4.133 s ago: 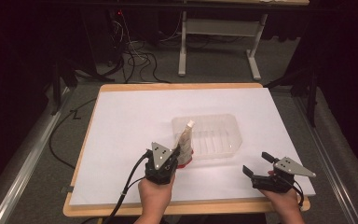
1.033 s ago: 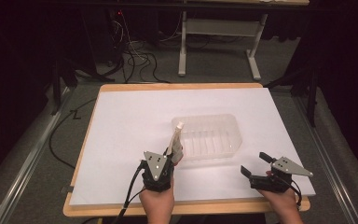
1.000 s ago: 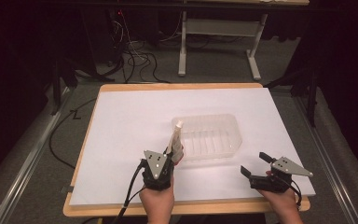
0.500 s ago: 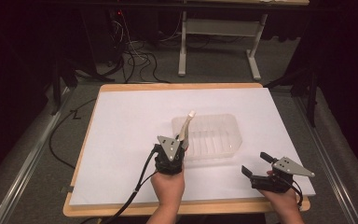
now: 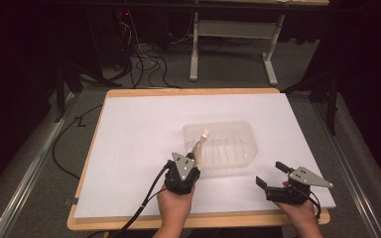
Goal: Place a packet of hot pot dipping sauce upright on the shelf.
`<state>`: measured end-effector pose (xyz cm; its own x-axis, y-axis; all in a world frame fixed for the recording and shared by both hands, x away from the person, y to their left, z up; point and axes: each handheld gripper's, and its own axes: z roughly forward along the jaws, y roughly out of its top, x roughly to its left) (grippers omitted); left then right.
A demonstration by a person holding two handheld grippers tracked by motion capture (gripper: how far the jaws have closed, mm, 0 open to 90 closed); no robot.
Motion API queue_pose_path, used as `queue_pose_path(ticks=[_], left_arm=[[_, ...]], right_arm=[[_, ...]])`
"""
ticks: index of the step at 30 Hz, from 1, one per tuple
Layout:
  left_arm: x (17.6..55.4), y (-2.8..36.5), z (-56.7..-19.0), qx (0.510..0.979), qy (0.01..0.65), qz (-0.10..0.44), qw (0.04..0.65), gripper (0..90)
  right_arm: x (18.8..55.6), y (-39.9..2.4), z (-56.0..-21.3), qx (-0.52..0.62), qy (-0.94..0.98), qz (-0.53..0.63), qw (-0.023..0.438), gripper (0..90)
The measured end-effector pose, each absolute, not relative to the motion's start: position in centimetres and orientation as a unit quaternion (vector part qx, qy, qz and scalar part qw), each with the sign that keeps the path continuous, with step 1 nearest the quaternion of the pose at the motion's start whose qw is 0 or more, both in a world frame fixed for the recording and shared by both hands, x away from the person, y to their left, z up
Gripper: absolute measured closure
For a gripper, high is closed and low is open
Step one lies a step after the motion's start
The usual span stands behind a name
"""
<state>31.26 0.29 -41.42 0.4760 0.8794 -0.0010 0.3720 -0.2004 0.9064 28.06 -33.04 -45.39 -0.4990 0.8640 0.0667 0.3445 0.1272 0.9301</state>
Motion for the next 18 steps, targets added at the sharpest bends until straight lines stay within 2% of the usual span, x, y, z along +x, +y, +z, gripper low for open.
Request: queue_pose_path(ticks=[6,10,18], left_arm=[[31.8,0.4,-42.9,0.752,0.414,0.252,0.446,60.6],[32.0,0.4,-43.1,0.755,0.411,0.248,0.447,63.7],[32.8,0.7,-43.6,0.757,0.414,0.228,0.451,62.9]], right_arm=[[28.1,-33.3,-45.5,0.436,0.702,0.502,0.256,5.5],[28.1,-33.3,-45.4,0.433,0.702,0.503,0.257,5.5],[28.1,-33.3,-45.5,0.434,0.702,0.502,0.257,5.5]])
